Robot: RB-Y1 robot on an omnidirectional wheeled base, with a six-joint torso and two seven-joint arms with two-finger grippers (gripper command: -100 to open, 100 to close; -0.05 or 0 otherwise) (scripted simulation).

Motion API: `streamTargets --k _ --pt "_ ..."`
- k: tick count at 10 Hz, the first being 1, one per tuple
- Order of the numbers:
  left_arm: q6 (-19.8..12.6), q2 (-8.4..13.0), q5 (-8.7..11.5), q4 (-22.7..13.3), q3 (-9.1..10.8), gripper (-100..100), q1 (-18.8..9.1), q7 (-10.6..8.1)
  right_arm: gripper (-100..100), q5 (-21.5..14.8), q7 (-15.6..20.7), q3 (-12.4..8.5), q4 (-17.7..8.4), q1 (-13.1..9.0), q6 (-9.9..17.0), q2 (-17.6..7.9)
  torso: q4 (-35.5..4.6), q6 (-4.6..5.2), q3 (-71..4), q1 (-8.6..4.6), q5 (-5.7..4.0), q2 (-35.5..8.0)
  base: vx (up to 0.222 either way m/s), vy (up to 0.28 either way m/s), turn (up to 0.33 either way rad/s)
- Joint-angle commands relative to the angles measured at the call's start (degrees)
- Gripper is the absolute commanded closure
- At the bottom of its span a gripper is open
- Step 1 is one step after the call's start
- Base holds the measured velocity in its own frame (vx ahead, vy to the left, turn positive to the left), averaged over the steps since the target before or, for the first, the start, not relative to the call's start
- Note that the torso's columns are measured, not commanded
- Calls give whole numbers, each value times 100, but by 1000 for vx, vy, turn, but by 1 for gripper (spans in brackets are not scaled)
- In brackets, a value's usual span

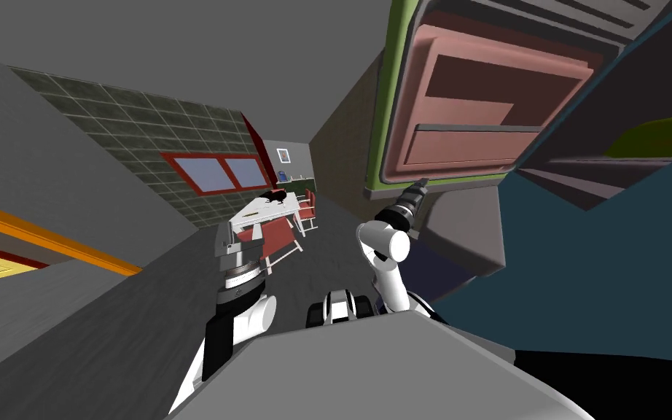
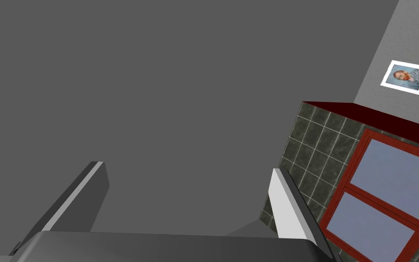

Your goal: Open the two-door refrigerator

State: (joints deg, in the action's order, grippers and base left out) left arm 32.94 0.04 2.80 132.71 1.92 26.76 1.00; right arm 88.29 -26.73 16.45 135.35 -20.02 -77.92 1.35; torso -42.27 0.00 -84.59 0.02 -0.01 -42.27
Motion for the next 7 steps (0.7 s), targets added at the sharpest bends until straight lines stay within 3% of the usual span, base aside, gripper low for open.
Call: streamTargets --k 1,2,7 --pt "0 -1 0 0 -1 0 -1 0 100 -51 -77 43 -18 86 -1 -15 -5 -2 10 39 12 -16 -13 43 1" --pt "0 -1 0 0 -1 0 -1 0 100 -137 -98 -50 -66 52 -6 -1 -6 -1 9 19 10 -12 105 35 -32" --pt "1 0 0 1 0 0 4 0 100 -452 -86 -447 -249 -125 -22 58 3 1 -8 -8 0 16 305 47 -40"
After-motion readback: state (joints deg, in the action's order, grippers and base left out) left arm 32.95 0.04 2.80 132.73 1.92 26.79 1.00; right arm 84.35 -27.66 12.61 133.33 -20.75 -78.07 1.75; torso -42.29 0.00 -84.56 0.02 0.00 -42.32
